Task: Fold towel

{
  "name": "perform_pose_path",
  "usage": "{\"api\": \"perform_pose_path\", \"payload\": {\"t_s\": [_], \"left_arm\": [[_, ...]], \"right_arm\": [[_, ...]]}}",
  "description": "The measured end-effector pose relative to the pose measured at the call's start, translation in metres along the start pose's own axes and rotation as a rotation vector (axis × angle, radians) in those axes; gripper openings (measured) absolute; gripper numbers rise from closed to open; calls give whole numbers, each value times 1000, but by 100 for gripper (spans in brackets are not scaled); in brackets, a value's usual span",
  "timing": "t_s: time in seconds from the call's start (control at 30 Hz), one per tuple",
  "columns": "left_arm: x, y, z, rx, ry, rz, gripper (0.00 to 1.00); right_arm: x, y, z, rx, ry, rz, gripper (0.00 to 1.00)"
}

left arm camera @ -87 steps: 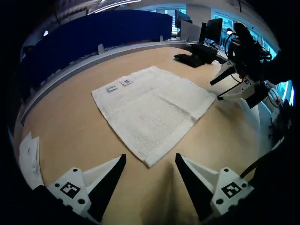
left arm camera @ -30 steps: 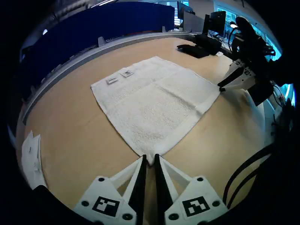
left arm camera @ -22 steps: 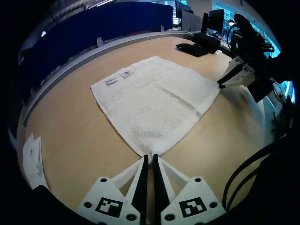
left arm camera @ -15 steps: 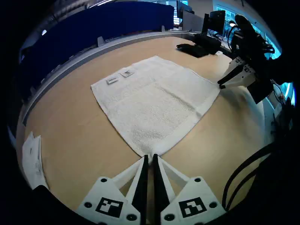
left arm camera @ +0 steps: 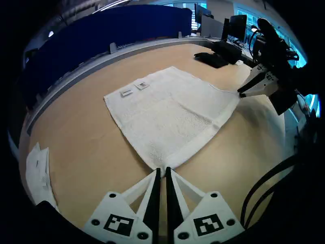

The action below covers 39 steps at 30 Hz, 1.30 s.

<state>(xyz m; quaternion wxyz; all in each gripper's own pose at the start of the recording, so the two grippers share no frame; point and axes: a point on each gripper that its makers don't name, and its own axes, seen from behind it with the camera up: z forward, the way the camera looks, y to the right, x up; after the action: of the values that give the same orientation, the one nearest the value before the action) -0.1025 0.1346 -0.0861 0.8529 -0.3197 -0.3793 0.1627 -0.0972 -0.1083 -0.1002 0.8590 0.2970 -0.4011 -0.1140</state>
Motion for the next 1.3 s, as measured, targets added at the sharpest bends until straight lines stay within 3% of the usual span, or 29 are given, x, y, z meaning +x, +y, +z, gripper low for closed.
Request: {"api": "perform_pose_path", "payload": {"t_s": [0.53,0.97,1.3], "left_arm": [[28,-1,-35,10,30,-63,9],[46,9,-72,6,30,-110,9],[52,19,-94,-4,32,-142,9]], "right_arm": [[48,-5,-38,-9,84,25,14],[76,-13,-76,-16,127,35,13],[80,-18,-91,-11,137,55,13]]}}
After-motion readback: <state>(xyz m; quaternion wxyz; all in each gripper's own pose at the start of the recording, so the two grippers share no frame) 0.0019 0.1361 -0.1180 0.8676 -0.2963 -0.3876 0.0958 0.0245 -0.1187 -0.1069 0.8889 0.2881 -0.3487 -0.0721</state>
